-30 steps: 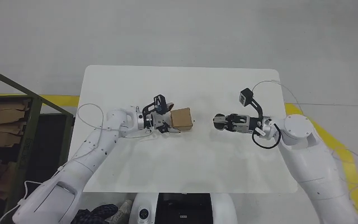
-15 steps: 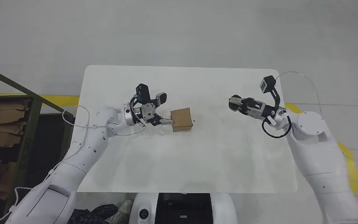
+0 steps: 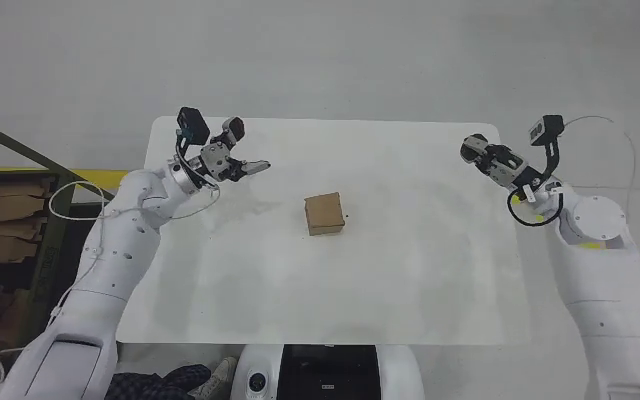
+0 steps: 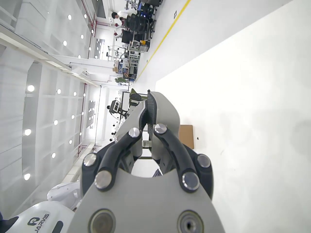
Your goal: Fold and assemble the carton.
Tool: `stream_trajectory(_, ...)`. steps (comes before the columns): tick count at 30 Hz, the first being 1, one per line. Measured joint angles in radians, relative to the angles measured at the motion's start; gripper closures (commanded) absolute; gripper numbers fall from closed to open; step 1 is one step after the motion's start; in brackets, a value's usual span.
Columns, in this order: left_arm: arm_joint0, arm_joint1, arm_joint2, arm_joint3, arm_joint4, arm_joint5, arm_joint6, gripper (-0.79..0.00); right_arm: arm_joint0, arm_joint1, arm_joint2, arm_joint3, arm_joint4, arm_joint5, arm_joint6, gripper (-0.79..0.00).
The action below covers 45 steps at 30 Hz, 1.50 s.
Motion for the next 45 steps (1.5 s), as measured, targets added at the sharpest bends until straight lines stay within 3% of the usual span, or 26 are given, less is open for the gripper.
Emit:
stream_trajectory(4, 0.009, 0.012, -0.060, -0.003, -0.052, 0.030, -0.064, -0.785, 0.004, 0.006, 0.037, 0.008, -0.020, -0.013, -0.031, -0.003)
stream_trajectory(9, 0.025, 0.026, -0.127, -0.024, -0.098, 0.068, -0.138, -0.785, -0.005, 0.009, 0.056, -0.009, -0.060, -0.032, -0.076, -0.123)
stream_trajectory(14, 0.058, 0.039, -0.191, -0.043, -0.128, 0.103, -0.181, -0.785, -0.028, 0.011, 0.075, -0.035, -0.112, -0.051, -0.156, -0.049)
stream_trajectory(18, 0.092, 0.047, -0.234, -0.054, -0.152, 0.110, -0.195, -0.785, -0.047, 0.013, 0.097, -0.044, -0.115, -0.053, -0.187, -0.080)
stream_trajectory(20, 0.108, 0.050, -0.253, -0.064, -0.156, 0.112, -0.198, -0.785, -0.054, 0.014, 0.107, -0.046, -0.118, -0.053, -0.195, -0.209)
stream_trajectory(21, 0.115, 0.052, -0.261, -0.069, -0.158, 0.113, -0.198, -0.785, -0.056, 0.014, 0.111, -0.046, -0.119, -0.053, -0.198, -0.385)
stream_trajectory(22, 0.120, 0.053, -0.268, -0.073, -0.159, 0.115, -0.197, -0.785, -0.059, 0.014, 0.114, -0.047, -0.118, -0.052, -0.201, -0.785)
stream_trajectory(26, 0.141, 0.057, -0.300, -0.089, -0.165, 0.123, -0.180, -0.785, -0.065, 0.015, 0.122, -0.048, -0.126, -0.046, -0.216, -0.785)
stream_trajectory(27, 0.144, 0.057, -0.304, -0.091, -0.166, 0.124, -0.175, -0.784, -0.065, 0.015, 0.122, -0.048, -0.126, -0.046, -0.216, -0.446)
stream_trajectory(32, 0.145, 0.057, -0.306, -0.091, -0.166, 0.124, -0.173, -0.784, -0.065, 0.015, 0.122, -0.048, -0.126, -0.046, -0.216, -0.676)
stream_trajectory(35, 0.145, 0.057, -0.306, -0.091, -0.166, 0.124, -0.173, -0.784, -0.065, 0.015, 0.122, -0.048, -0.126, -0.046, -0.216, -0.754)
stream_trajectory(45, 0.145, 0.057, -0.306, -0.091, -0.166, 0.124, -0.173, -0.784, -0.065, 0.015, 0.122, -0.048, -0.126, -0.046, -0.216, -0.785)
